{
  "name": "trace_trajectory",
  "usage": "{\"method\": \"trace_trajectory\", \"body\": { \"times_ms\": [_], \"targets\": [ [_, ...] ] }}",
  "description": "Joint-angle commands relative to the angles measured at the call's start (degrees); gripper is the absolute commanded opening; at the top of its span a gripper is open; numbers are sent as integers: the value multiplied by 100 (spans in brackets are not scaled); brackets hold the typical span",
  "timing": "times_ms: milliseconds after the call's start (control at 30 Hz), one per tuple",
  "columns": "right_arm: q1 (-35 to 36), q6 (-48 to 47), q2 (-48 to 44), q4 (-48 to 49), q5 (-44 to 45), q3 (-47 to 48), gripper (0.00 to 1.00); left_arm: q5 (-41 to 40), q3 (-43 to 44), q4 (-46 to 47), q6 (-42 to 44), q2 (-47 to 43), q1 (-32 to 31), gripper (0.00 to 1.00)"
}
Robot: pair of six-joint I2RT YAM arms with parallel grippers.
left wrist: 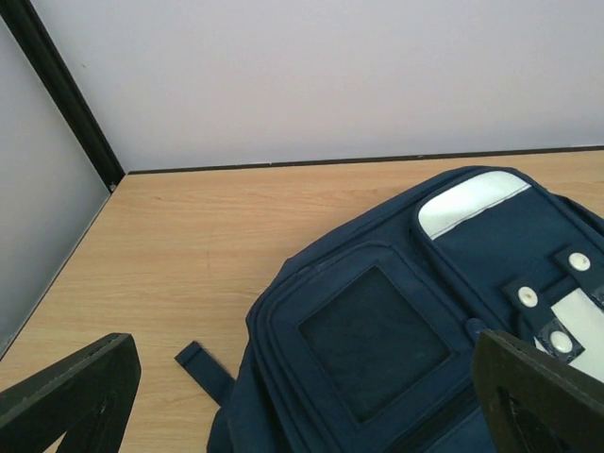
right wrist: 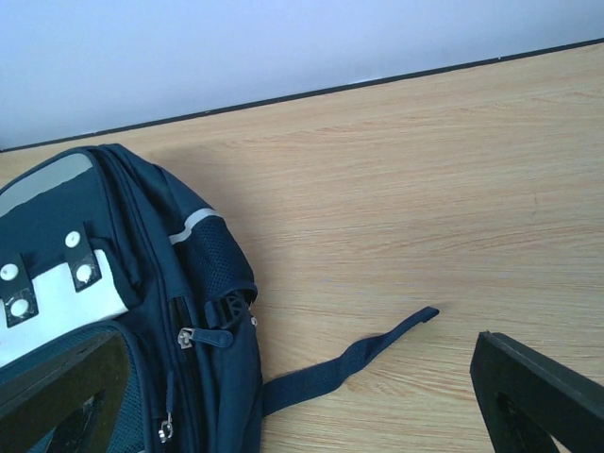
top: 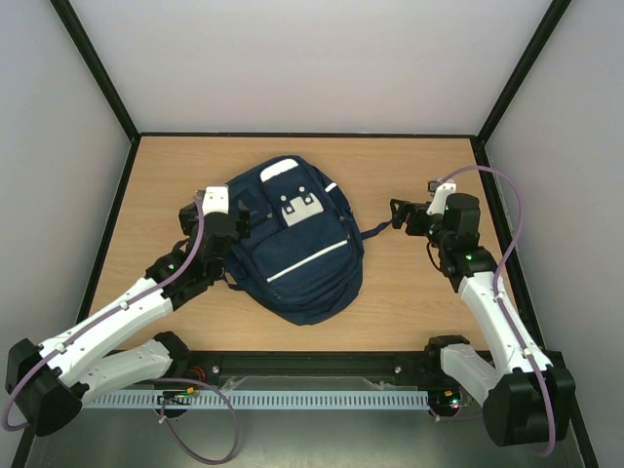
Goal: Pack the student bag
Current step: Reset both arms
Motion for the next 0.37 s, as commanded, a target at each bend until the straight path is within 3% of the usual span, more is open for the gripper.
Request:
{"method": "trace_trajectory", "body": {
  "times_ms": [0,333],
  "targets": [
    [13,2,-41,182,-40,-64,99,-382,11,101,-83,-29,36,99],
    [10,-120,-34,178,-225,-90,99,-209,7,116,-4,61,36,99]
  ]
}}
